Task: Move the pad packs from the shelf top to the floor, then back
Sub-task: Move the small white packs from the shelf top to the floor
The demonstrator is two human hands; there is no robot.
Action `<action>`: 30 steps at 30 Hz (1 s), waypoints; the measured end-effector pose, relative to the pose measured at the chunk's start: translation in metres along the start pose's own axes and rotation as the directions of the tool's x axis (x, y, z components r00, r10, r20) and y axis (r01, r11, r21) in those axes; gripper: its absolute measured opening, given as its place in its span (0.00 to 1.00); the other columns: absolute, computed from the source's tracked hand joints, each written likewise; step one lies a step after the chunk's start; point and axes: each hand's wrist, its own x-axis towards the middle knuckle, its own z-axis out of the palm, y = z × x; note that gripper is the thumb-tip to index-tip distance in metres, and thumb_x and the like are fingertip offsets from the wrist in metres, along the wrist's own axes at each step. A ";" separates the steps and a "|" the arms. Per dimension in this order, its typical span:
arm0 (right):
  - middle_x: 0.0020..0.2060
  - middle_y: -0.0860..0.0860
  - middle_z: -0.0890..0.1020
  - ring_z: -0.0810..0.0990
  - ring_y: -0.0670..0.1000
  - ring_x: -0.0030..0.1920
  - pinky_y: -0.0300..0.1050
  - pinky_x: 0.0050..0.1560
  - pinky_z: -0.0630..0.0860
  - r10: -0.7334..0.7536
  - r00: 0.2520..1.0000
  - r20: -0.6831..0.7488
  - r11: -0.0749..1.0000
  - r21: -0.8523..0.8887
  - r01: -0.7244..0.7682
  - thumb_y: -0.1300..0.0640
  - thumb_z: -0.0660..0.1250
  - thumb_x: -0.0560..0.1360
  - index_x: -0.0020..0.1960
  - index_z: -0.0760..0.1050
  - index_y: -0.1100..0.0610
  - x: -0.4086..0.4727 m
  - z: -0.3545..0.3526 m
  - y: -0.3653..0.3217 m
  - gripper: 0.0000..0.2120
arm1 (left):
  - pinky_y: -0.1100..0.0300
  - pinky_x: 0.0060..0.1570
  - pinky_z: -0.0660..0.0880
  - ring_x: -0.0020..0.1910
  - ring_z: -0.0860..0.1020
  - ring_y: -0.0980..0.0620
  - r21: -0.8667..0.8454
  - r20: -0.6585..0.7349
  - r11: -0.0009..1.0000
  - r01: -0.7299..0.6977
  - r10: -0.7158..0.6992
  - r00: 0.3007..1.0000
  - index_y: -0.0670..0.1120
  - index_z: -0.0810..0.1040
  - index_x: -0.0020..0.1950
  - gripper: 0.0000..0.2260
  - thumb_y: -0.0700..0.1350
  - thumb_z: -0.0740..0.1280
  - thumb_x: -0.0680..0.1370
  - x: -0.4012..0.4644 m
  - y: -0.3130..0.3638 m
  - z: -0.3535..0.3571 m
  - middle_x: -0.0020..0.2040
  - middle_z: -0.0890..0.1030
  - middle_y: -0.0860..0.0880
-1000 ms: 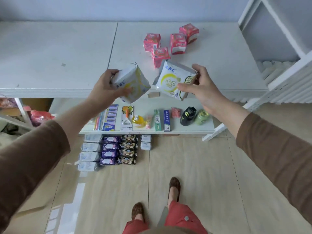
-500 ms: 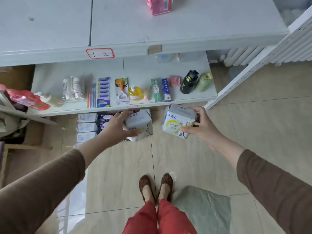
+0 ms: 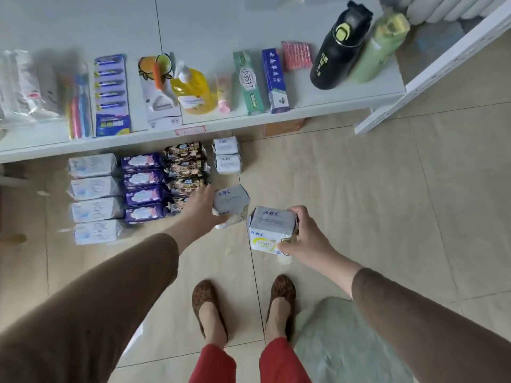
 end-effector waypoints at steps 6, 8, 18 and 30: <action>0.55 0.48 0.73 0.74 0.50 0.51 0.44 0.47 0.74 -0.085 0.994 -0.063 0.995 -0.056 0.081 0.62 0.73 0.66 0.60 0.66 0.54 0.103 0.065 0.064 0.27 | 0.52 0.54 0.69 0.57 0.72 0.41 0.105 -0.052 0.991 -0.084 0.090 0.995 0.43 0.68 0.64 0.29 0.46 0.77 0.68 0.096 -0.052 0.070 0.58 0.71 0.43; 0.57 0.48 0.72 0.74 0.49 0.53 0.46 0.49 0.75 -0.101 0.992 -0.075 0.992 -0.078 0.095 0.61 0.73 0.67 0.62 0.66 0.55 0.131 0.083 0.083 0.27 | 0.50 0.56 0.70 0.59 0.72 0.40 0.148 -0.067 0.982 -0.117 0.128 0.990 0.42 0.68 0.66 0.31 0.45 0.77 0.68 0.125 -0.066 0.089 0.60 0.70 0.42; 0.57 0.47 0.73 0.73 0.49 0.51 0.44 0.46 0.71 -0.186 0.981 -0.056 0.974 -0.141 0.177 0.64 0.70 0.68 0.64 0.67 0.54 0.213 0.138 0.155 0.26 | 0.45 0.56 0.74 0.62 0.70 0.40 0.398 -0.151 0.905 -0.150 0.226 0.962 0.44 0.71 0.67 0.27 0.43 0.74 0.70 0.222 -0.109 0.146 0.61 0.75 0.42; 0.53 0.46 0.76 0.77 0.50 0.50 0.45 0.44 0.74 -0.142 0.989 -0.050 0.979 -0.155 0.133 0.63 0.71 0.70 0.65 0.63 0.49 0.253 0.159 0.166 0.29 | 0.47 0.64 0.67 0.63 0.66 0.39 0.348 -0.218 0.929 -0.127 0.212 0.953 0.44 0.66 0.71 0.29 0.44 0.72 0.73 0.208 -0.127 0.142 0.67 0.68 0.41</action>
